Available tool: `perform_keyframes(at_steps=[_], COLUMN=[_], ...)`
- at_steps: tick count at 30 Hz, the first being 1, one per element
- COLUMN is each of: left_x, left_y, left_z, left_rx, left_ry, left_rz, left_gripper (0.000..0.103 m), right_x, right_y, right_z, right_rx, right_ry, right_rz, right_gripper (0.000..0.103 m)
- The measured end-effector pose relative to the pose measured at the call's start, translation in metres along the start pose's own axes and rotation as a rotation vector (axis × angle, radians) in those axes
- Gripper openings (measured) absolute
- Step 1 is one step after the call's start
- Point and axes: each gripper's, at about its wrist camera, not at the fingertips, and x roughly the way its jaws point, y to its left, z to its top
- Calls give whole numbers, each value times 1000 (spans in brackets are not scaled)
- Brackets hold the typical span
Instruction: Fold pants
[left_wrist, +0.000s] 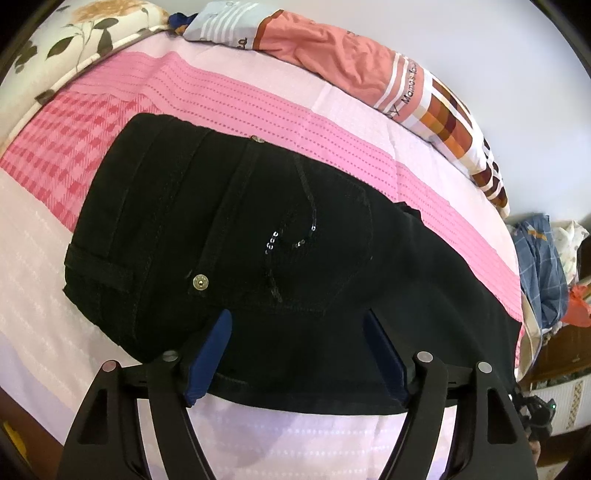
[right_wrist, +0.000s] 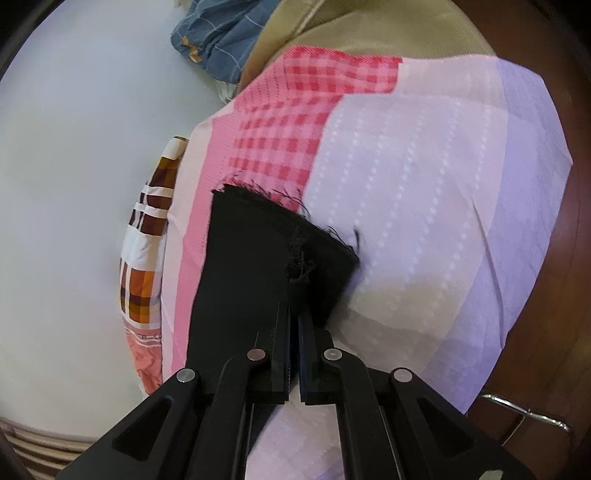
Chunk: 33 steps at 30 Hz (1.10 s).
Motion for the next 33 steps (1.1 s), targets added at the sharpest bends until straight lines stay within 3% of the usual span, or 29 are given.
perform_keyframes(at_steps=[8,11,14,21,26,33], left_x=[-1,-3,-6,-9,-14,-3], left_y=[-3,-6,-5,33,60,61], left_z=[-4,-10,-17,-32,-35,-41], left_rx=[23,50,51,-112,-237,-257], left_ry=[7,16,41,64,33,56], left_rz=[-14,-64,-175,-335,-391,-376], left_gripper=[75,75,75,75,75,75], right_x=[7,8,10,10,10,9], right_y=[-22,-20,-21,-19,-22,-21], right_z=[11,13,14,11,11,12], right_rx=[41,22,12,0,12,18], right_ry=[-10,1,3,-6,-8,-7], right_rz=[-13,-10,-6,-18,-12,-11], right_gripper=[2,2,2,1,1,1])
